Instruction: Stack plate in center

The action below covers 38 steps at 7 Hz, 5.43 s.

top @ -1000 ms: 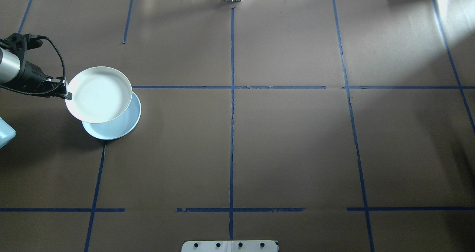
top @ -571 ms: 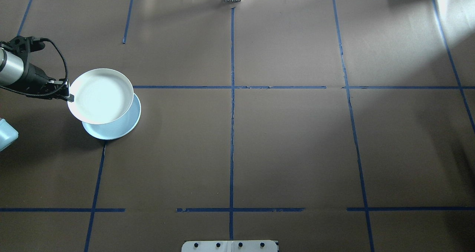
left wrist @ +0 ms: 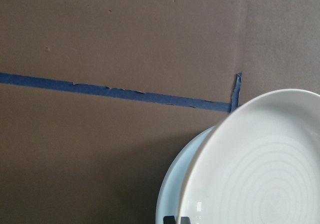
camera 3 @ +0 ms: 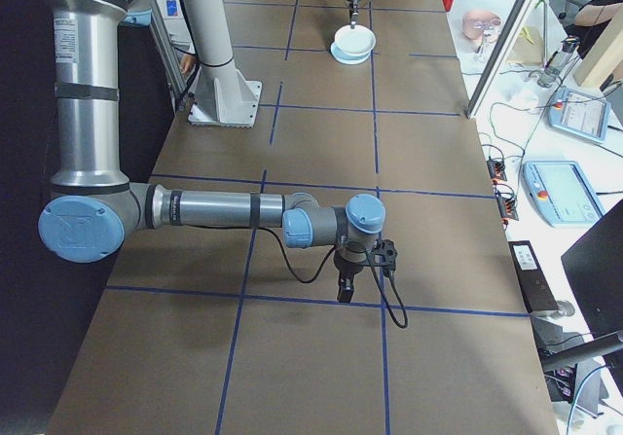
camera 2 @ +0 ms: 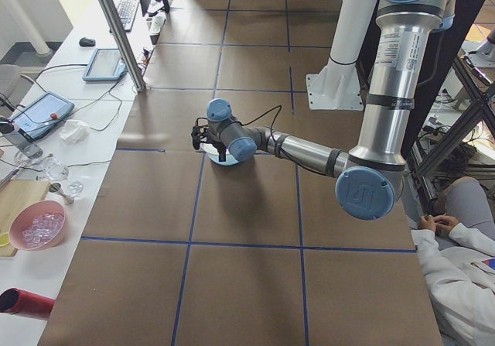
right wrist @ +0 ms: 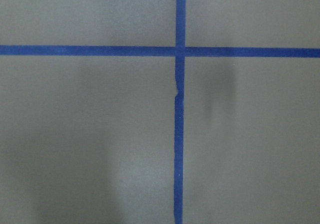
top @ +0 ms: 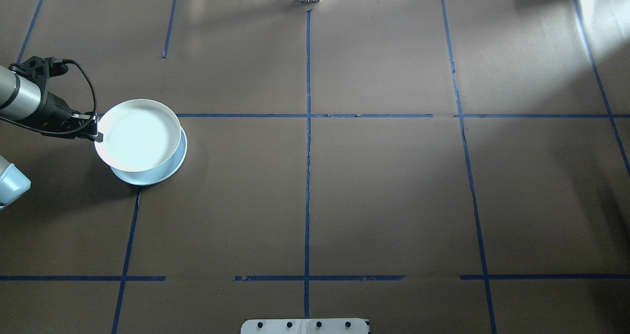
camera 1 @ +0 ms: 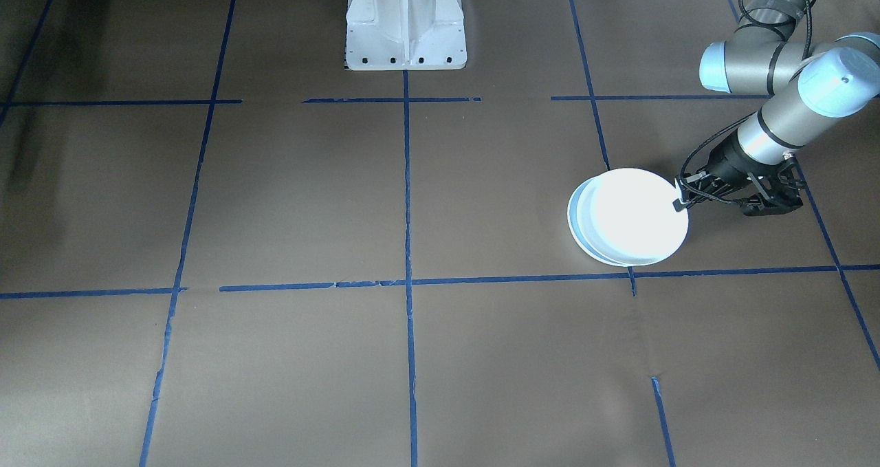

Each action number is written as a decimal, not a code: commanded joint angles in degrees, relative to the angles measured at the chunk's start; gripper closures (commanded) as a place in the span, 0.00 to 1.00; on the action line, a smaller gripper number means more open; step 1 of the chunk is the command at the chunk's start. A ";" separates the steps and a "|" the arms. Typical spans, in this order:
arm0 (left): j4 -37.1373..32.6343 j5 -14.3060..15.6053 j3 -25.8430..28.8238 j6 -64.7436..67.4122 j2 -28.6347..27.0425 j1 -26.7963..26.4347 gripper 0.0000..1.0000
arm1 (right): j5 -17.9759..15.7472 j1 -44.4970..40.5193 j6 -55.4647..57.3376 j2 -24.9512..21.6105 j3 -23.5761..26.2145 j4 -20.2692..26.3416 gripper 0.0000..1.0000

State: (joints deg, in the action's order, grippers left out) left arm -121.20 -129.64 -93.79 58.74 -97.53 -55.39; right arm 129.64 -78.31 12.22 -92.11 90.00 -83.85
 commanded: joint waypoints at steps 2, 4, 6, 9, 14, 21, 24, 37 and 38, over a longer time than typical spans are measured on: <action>-0.09 -0.08 1.15 -0.03 -0.46 0.20 1.00 | 0.00 0.00 0.00 0.00 0.00 0.00 0.00; -0.09 -0.08 1.15 -0.03 -0.46 0.64 1.00 | 0.00 0.00 0.00 0.00 0.00 0.00 0.00; -0.09 -0.08 1.24 -0.03 -0.46 0.64 0.94 | 0.00 0.00 0.00 0.00 0.00 0.00 0.00; -0.09 -0.17 1.24 -0.20 -0.46 0.64 0.48 | 0.00 0.00 0.00 0.00 0.00 0.00 0.00; 1.31 -0.44 0.62 -7.36 0.76 -4.51 0.30 | 0.00 0.00 0.00 0.00 0.00 0.00 0.00; 19.07 -0.44 5.35 -58.17 6.92 -33.52 0.20 | 0.00 0.00 0.00 0.00 0.00 0.00 0.00; 19.33 -0.52 7.83 -61.02 7.09 -36.01 0.00 | 0.00 0.00 0.00 0.00 -0.08 0.00 0.00; 23.47 -3.16 10.03 -60.32 8.85 -36.98 0.00 | 0.00 0.00 0.00 0.00 0.00 0.00 0.00; 23.47 -3.16 10.03 -60.32 8.85 -36.98 0.00 | 0.00 0.00 0.00 0.00 0.00 0.00 0.00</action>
State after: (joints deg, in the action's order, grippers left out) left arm -97.84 -132.78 -83.78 -1.58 -88.69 -92.37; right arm 129.64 -78.31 12.22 -92.11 90.00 -83.85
